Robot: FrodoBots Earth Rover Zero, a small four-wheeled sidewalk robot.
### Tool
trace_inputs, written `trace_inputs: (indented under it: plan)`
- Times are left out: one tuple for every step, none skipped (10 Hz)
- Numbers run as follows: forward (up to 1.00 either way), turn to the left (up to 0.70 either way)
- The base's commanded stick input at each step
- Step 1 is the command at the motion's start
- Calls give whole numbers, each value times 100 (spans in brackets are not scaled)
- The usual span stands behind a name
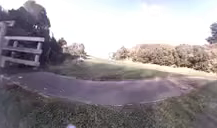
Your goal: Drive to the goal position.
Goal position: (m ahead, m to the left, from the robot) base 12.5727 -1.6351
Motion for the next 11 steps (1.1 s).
trace_inputs:
  plan:
    - [5, 0]
    - [5, 0]
    - [5, 0]
    - [5, 0]
    - [5, 0]
    - [5, 0]
    - [5, 0]
    - [5, 0]
    - [9, 0]
    - [38, -4]
    - [70, -11]
